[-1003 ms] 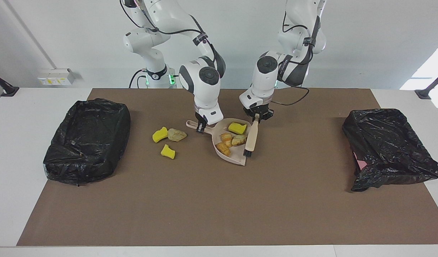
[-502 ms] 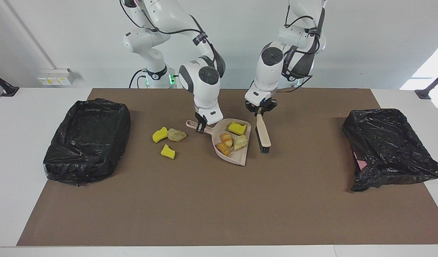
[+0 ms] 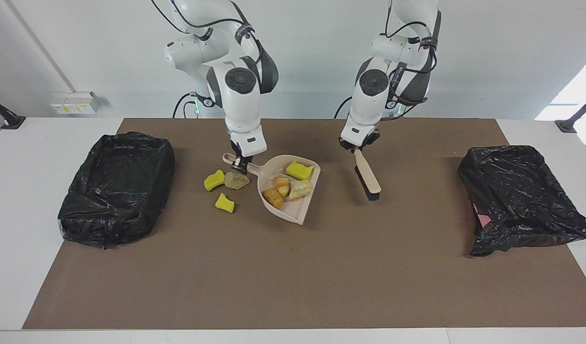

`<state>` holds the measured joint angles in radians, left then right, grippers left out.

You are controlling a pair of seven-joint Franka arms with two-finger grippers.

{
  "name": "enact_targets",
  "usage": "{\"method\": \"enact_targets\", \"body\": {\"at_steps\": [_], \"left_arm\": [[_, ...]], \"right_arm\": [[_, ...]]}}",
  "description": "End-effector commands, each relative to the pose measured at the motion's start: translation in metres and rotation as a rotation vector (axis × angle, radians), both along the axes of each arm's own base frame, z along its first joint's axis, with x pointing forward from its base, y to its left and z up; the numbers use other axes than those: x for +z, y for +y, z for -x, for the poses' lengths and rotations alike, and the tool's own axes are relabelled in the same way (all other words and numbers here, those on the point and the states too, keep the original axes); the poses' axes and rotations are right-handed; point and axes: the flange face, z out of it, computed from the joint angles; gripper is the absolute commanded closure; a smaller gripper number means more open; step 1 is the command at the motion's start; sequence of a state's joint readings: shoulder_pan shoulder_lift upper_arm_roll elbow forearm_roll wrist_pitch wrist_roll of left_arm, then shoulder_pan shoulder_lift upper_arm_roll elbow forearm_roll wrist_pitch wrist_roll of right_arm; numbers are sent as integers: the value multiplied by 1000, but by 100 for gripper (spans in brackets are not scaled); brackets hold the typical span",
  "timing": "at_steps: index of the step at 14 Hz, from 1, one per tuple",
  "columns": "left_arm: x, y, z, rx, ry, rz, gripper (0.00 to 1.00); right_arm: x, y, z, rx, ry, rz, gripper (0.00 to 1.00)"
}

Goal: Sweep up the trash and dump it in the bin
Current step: 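Carry the dustpan with the right gripper over the black bag and tip it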

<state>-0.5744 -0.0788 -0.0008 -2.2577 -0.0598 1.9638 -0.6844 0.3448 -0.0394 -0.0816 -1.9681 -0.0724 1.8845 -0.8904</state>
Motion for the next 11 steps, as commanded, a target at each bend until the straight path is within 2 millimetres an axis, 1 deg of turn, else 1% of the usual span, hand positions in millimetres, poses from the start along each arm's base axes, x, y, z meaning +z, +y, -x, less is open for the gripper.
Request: {"method": "enact_targets", "body": {"at_steps": [1, 2, 5, 6, 7, 8, 9, 10, 11], "left_arm": [[7, -28, 36, -27, 5, 52, 100], [2, -39, 49, -45, 20, 60, 100], [-12, -82, 86, -67, 15, 102, 100], [-19, -91, 96, -63, 3, 107, 100], [-26, -93, 103, -58, -1, 125, 100], [-28, -102, 118, -75, -2, 137, 100], [-31, -106, 123, -75, 6, 138, 100], [-36, -110, 132, -77, 9, 131, 100], [-40, -112, 140, -84, 8, 128, 100]], "right_arm": [[40, -86, 4, -12, 8, -9, 100], [44, -120, 4, -22, 24, -10, 100], [43, -229, 12, -45, 33, 2, 100], [43, -268, 20, -40, 27, 5, 100], [45, -302, 27, -25, 19, 53, 100], [48, -331, 35, -12, 20, 123, 100], [50, -352, 42, -10, 28, 163, 100], [54, -363, 49, -4, 39, 201, 100], [55, -371, 52, 8, 54, 253, 100]]}}
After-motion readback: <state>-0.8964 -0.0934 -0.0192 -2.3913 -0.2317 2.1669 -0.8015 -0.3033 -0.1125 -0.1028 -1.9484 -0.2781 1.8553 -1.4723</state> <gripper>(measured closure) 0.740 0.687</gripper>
